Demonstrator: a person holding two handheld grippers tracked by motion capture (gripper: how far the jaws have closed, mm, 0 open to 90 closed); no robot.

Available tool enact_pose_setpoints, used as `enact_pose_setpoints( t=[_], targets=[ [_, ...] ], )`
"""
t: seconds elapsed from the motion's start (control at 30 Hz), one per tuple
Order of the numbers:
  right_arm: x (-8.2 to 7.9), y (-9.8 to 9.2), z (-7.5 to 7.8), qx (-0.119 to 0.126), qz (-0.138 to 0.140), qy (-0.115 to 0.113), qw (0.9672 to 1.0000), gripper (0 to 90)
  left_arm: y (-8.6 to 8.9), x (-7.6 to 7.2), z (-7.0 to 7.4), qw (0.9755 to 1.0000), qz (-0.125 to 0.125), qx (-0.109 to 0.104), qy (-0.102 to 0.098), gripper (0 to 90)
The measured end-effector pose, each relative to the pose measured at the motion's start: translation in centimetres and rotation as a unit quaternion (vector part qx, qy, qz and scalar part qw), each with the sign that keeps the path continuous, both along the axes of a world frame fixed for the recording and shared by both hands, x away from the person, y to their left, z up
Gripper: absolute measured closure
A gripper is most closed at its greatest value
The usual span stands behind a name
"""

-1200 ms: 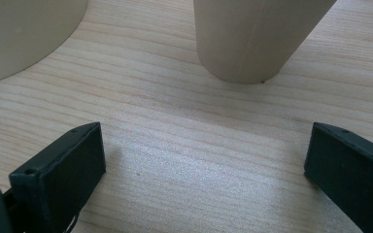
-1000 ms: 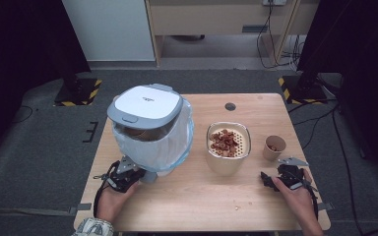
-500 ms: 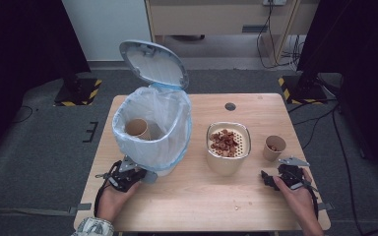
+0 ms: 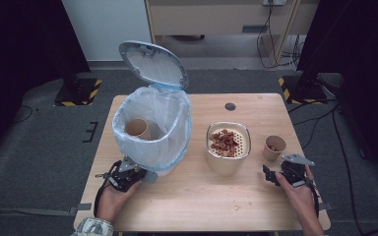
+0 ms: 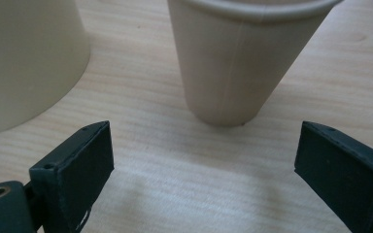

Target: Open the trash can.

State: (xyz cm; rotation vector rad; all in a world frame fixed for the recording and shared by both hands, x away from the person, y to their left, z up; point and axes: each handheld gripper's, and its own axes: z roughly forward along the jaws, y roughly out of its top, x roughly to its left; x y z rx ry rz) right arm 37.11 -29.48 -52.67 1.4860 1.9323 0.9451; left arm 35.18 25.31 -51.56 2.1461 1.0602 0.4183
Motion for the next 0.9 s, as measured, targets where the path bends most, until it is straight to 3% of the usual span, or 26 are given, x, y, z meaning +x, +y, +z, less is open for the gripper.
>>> enact_pose_setpoints(
  t=[0.37, 0.4, 0.53, 0.67, 0.9],
  targets=[
    [1.1, -0.4, 0.9, 0.003, -0.017, -0.029, 0.9994, 7.5, 0.0, 0.0, 0.0, 1.0, 0.0, 0.002, -0.001, 90.0],
    [1.3, -0.3, 1.1, 0.01, -0.019, -0.043, 0.9989, 8.0, 0.0, 0.0, 0.0, 1.0, -0.001, 0.002, -0.001, 90.0],
    [1.9, 0.0, 1.4, 0.017, -0.021, -0.061, 0.9977, 8.0, -0.1, 0.0, 0.0, 1.0, -0.001, 0.003, -0.002, 90.0],
    [2.4, -0.1, 1.2, 0.032, -0.027, -0.071, 0.9966, 7.6, -0.1, 0.0, 0.0, 1.0, -0.002, 0.008, -0.003, 90.0],
    [3.7, 0.2, 1.3, 0.03, -0.036, -0.095, 0.9944, 8.1, -0.1, 0.0, 0.1, 0.9999, -0.004, 0.01, -0.004, 90.0]
  ],
)
